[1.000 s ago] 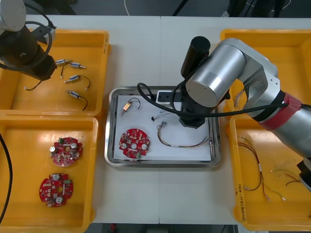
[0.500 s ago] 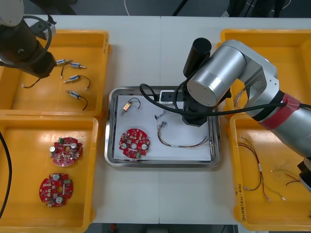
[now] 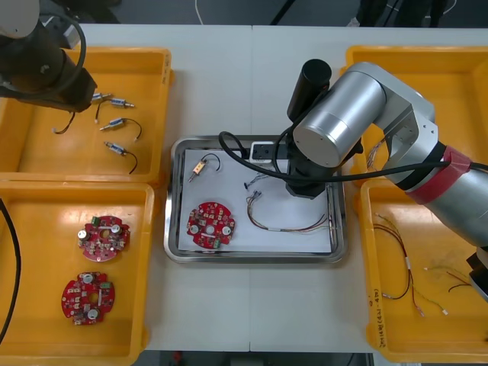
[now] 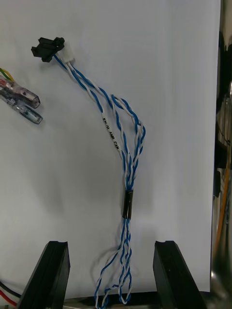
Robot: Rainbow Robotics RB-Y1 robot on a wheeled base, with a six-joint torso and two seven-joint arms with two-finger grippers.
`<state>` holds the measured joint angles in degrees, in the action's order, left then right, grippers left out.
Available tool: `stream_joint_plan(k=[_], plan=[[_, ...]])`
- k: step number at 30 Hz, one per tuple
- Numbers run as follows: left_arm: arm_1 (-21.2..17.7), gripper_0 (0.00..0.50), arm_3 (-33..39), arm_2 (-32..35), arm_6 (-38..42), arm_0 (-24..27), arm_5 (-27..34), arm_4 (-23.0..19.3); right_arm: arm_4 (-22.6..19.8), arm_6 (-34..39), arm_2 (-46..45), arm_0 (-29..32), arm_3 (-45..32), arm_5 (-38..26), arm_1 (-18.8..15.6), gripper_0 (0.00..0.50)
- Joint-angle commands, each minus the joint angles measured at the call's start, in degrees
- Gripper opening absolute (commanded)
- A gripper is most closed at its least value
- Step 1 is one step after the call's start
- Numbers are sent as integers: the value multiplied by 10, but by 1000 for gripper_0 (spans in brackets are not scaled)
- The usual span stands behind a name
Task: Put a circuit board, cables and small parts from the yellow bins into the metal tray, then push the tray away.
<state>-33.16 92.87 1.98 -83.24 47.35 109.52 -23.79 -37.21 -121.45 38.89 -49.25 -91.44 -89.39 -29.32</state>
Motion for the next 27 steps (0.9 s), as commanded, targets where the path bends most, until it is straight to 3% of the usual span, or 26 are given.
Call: stream_joint_plan(k=[1,17,27], plan=[[20,0,34,-8,30,-4,5,-9,5,-7,-13,-23,-35,-17,9,500],[41,0,103,-56,176,-3,5,-64,6,22,-115,-23,-134,-206,49,500],[42,2,119,-86,224,-4,3,-81,9,128,-212,-22,-189,-206,52,500]])
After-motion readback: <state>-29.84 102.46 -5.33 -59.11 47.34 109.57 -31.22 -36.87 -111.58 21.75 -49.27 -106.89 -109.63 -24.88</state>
